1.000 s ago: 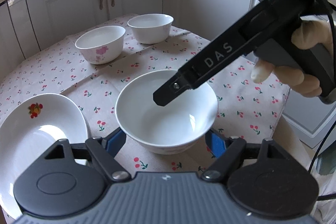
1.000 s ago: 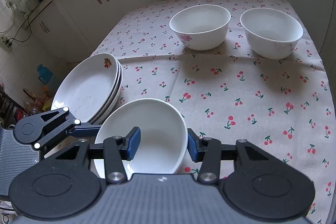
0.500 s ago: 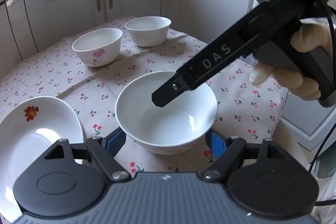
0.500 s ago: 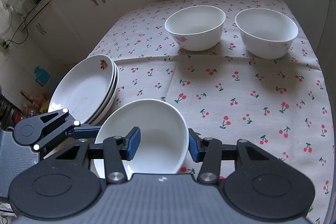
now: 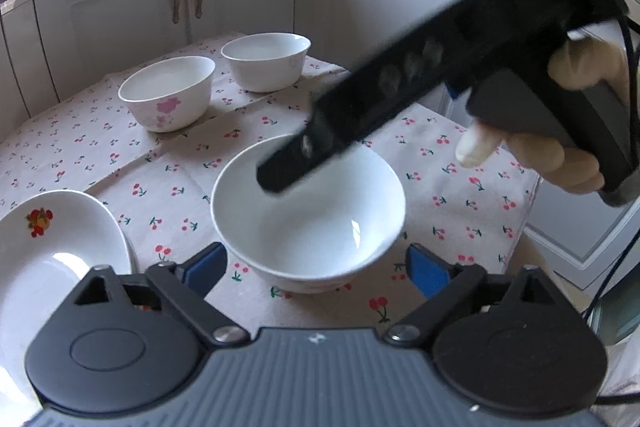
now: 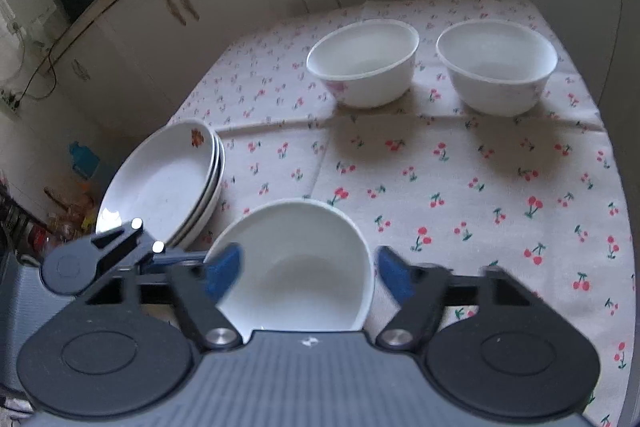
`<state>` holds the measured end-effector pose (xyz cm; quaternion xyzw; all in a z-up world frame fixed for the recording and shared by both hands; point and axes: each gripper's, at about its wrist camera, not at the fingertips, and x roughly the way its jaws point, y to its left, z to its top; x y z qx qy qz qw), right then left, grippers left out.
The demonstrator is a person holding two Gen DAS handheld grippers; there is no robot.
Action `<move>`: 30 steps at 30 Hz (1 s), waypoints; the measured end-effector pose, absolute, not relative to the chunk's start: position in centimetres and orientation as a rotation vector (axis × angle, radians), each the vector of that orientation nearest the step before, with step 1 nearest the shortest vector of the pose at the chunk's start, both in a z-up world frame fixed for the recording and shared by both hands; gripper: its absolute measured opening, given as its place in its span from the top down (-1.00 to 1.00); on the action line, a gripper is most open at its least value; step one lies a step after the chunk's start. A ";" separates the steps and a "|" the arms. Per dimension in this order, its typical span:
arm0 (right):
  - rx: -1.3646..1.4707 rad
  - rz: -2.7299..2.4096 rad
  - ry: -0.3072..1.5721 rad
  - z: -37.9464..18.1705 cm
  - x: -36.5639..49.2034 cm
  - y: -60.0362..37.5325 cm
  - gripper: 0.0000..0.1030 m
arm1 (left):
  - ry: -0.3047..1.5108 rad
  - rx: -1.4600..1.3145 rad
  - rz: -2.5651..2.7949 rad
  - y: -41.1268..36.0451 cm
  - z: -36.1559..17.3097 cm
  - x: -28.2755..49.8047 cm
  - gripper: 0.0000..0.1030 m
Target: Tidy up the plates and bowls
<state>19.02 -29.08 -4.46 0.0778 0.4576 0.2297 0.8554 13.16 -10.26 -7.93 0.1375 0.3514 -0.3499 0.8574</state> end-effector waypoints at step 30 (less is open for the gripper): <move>-0.054 0.520 0.695 -1.0 23.7 -29.7 -1.00 | 0.755 0.266 -0.601 -8.8 0.8 29.3 -0.97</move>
